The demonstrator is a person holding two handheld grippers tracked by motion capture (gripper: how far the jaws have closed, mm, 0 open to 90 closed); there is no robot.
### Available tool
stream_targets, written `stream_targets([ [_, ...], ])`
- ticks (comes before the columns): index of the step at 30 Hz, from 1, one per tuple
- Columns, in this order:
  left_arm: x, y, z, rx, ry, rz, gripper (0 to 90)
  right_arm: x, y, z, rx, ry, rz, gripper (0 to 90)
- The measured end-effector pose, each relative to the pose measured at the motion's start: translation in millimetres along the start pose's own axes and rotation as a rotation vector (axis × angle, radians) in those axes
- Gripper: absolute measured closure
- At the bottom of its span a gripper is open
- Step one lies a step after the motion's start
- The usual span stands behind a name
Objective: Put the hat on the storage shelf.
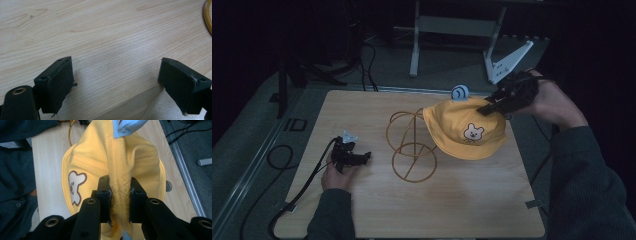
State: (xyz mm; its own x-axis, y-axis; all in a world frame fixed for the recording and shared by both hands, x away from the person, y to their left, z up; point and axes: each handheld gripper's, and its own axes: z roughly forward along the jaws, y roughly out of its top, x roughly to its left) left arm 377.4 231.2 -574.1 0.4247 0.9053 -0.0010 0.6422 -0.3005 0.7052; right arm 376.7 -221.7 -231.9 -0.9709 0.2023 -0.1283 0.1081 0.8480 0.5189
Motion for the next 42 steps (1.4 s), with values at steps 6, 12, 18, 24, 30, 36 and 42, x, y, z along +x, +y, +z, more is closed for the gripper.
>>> stream_targets([
  [6,-0.1,0.0,0.0,0.0,0.0,0.0,12.9,2.7,8.7,0.9,-0.009,-0.002,-0.018,75.7],
  [12,0.0,0.0,0.0,0.0,0.0,0.0,12.9,5.5,16.6,0.0,-0.02,-0.01,-0.04,75.7],
  [18,0.0,0.0,0.0,0.0,0.0,0.0,12.9,7.1,25.9,1.6,-0.022,-0.015,-0.053,75.7],
  [24,0.0,0.0,0.0,0.0,0.0,0.0,12.9,10.0,37.6,4.0,-0.039,-0.015,-0.073,75.7],
  [30,-0.1,0.0,0.0,-0.001,0.0,0.0,12.9,13.8,49.7,9.0,-0.06,-0.011,-0.094,75.7],
  [36,-0.1,0.0,0.0,-0.001,-0.001,-0.001,13.0,16.6,62.8,16.7,-0.066,-0.002,-0.115,75.7],
  [42,-0.1,-0.1,0.2,-0.003,0.0,-0.002,12.9,19.6,72.1,27.7,-0.049,-0.002,-0.129,75.6],
])
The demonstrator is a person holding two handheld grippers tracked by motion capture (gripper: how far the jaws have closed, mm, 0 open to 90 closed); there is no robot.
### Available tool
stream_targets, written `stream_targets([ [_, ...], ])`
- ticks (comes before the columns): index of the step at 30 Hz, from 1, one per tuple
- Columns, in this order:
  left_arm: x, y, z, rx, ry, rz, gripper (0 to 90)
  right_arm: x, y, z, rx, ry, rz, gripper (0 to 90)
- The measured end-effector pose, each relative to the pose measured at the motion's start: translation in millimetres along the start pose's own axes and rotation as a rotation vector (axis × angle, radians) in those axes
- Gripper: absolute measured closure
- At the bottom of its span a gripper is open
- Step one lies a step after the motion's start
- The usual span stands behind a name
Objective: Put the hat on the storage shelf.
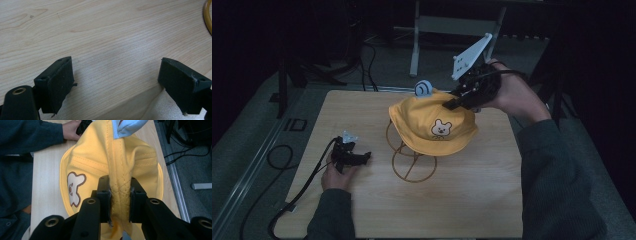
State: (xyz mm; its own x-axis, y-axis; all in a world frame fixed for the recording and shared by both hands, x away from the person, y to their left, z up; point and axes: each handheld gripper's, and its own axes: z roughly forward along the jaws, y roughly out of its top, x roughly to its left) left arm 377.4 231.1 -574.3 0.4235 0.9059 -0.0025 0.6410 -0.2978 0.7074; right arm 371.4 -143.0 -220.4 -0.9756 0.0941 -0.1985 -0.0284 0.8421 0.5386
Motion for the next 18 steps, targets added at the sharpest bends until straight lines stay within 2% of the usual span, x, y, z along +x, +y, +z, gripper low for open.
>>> stream_targets([
  [12,0.1,0.1,-0.1,0.002,-0.001,0.0,12.9,-2.9,13.4,16.1,0.023,-0.013,-0.004,75.3],
  [18,0.1,0.1,-0.2,0.003,-0.001,0.0,12.9,-3.1,19.1,26.9,0.028,-0.001,-0.011,75.3],
])
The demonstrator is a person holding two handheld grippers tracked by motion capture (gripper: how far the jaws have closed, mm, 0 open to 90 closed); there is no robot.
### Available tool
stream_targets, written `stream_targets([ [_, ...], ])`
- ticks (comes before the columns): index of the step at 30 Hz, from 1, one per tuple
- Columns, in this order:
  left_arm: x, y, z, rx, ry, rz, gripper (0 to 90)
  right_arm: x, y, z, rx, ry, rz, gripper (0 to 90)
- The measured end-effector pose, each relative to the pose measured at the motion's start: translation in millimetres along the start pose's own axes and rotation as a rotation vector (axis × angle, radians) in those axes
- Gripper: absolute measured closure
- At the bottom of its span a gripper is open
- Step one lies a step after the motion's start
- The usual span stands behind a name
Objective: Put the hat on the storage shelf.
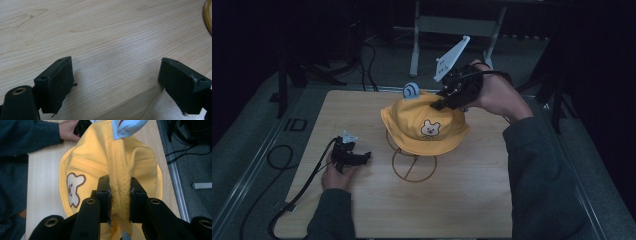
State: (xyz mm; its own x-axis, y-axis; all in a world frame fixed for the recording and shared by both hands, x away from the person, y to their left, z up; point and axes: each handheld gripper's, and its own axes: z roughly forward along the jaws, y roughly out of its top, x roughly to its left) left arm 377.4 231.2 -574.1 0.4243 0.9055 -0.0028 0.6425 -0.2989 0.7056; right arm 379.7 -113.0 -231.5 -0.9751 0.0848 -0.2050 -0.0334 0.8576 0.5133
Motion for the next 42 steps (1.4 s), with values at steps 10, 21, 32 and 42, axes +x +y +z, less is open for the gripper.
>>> stream_targets([
  [10,0.0,0.0,0.0,-0.001,0.0,0.0,12.9,-1.2,9.7,18.3,0.02,0.014,0.001,75.1],
  [21,0.1,0.1,-0.2,0.002,-0.002,0.001,12.9,-5.1,17.7,39.4,0.058,0.018,0.021,74.8],
  [32,0.0,0.0,0.0,0.0,0.0,0.0,12.9,-2.2,20.3,46.2,0.041,-0.041,0.017,54.3],
  [42,0.0,0.0,0.0,0.0,0.0,0.001,13.0,0.5,15.4,53.2,0.139,-0.051,0.033,41.3],
])
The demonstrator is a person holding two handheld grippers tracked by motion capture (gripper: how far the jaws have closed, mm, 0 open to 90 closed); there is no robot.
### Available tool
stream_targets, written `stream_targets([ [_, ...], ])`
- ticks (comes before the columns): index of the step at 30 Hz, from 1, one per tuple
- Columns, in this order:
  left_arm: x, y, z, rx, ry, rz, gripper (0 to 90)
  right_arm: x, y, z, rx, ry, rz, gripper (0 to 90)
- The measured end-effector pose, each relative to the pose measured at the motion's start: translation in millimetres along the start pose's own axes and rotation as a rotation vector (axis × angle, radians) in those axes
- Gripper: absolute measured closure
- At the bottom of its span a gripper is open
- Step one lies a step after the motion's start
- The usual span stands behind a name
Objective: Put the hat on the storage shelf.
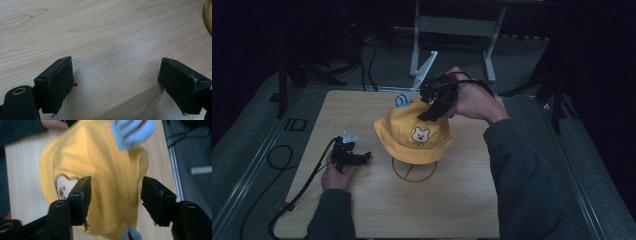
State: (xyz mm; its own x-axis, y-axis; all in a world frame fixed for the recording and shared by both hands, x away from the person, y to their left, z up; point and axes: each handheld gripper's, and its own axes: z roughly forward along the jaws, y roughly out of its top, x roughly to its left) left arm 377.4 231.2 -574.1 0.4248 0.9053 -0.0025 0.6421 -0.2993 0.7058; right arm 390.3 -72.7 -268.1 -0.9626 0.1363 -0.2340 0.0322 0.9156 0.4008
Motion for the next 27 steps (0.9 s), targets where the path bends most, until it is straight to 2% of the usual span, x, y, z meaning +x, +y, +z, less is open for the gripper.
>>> stream_targets([
  [3,0.0,0.0,0.0,0.0,0.0,0.0,12.9,-2.4,-4.5,4.0,0.053,-0.012,0.01,41.7],
  [5,0.0,0.0,0.0,0.0,0.0,0.0,12.9,-3.7,-7.2,5.7,0.076,-0.004,0.014,48.7],
  [6,0.0,0.0,0.0,0.0,0.0,0.0,13.0,-3.7,-7.2,5.7,0.076,-0.004,0.014,48.7],
  [7,0.0,0.0,0.0,0.0,0.0,0.0,13.0,-3.9,-7.9,5.8,0.078,0.006,0.012,56.3],
  [8,0.0,0.0,0.0,0.0,0.0,0.0,13.0,-3.6,-8.8,4.2,0.051,0.016,0.008,66.2],
  [10,0.0,0.0,0.0,0.0,0.0,-0.001,12.9,-4.1,-9.1,2.7,0.018,0.023,0.005,71.0],
  [13,0.0,0.0,0.0,0.0,0.0,0.0,12.9,-1.2,-7.1,0.9,-0.029,0.019,-0.015,73.1],
  [18,-0.1,0.0,0.1,0.0,0.0,-0.001,12.9,5.3,0.7,3.8,-0.057,0.019,-0.043,73.2],
  [21,-0.1,0.0,0.1,0.0,0.0,-0.001,13.0,6.9,5.6,7.4,-0.058,0.026,-0.045,70.5],
  [25,0.0,0.0,0.1,0.0,0.0,-0.001,12.9,5.0,5.9,11.1,-0.033,0.025,-0.011,45.0],
  [27,0.0,0.0,0.0,0.0,0.0,0.0,13.0,3.7,4.2,11.2,-0.032,0.009,0.006,36.9],
])
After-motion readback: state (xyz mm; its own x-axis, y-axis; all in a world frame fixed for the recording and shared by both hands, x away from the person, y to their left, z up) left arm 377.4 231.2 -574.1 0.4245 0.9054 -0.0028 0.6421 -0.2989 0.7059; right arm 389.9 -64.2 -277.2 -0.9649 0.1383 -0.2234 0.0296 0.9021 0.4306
